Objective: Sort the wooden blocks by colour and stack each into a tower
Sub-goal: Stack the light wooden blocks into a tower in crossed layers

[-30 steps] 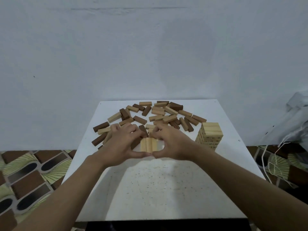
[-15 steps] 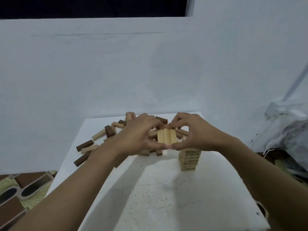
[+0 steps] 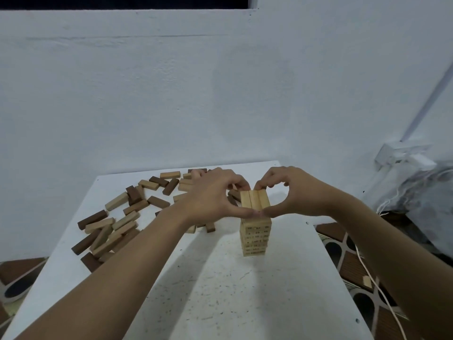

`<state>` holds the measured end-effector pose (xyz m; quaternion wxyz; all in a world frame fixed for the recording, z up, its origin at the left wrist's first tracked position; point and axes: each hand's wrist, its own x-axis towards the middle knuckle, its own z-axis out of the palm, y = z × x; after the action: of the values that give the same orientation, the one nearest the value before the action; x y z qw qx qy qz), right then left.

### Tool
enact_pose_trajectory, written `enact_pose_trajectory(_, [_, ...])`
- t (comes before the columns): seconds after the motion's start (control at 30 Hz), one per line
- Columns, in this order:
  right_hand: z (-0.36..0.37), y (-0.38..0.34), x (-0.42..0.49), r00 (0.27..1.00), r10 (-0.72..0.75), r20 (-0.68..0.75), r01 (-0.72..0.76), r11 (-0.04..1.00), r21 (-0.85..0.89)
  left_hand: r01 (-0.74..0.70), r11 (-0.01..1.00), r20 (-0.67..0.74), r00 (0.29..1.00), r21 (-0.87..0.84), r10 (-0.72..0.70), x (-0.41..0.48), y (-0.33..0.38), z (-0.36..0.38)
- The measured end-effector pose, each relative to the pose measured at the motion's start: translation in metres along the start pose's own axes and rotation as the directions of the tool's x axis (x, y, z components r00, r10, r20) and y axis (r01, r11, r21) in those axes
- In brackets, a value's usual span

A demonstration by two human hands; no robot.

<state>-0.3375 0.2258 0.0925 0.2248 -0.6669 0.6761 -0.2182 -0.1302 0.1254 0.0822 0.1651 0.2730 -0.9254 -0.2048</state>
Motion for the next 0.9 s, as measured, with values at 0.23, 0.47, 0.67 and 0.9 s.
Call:
enact_pose_trajectory(0.23, [0.010, 0.016, 0.000, 0.999, 0.010, 0.035, -0.009, 1.000, -0.028, 0.021, 0.998, 0.025, 0.999, -0.056, -0.020, 0.000, -0.003, 0.016])
enact_pose_trajectory(0.47, [0.014, 0.022, 0.001, 0.999, 0.009, 0.041, -0.009, 1.000, -0.001, 0.026, 0.998, 0.054, 0.998, -0.062, -0.023, -0.001, -0.004, 0.019])
enact_pose_trajectory(0.67, [0.017, 0.023, 0.000, 0.999, 0.006, 0.031, -0.007, 1.000, 0.029, 0.030, 0.999, 0.066, 0.997, -0.028, -0.028, -0.001, -0.005, 0.021])
enact_pose_trajectory(0.9, [0.016, 0.023, -0.003, 0.999, 0.016, 0.045, -0.017, 0.999, 0.031, 0.047, 0.997, 0.074, 0.996, -0.065, -0.042, -0.003, -0.005, 0.021])
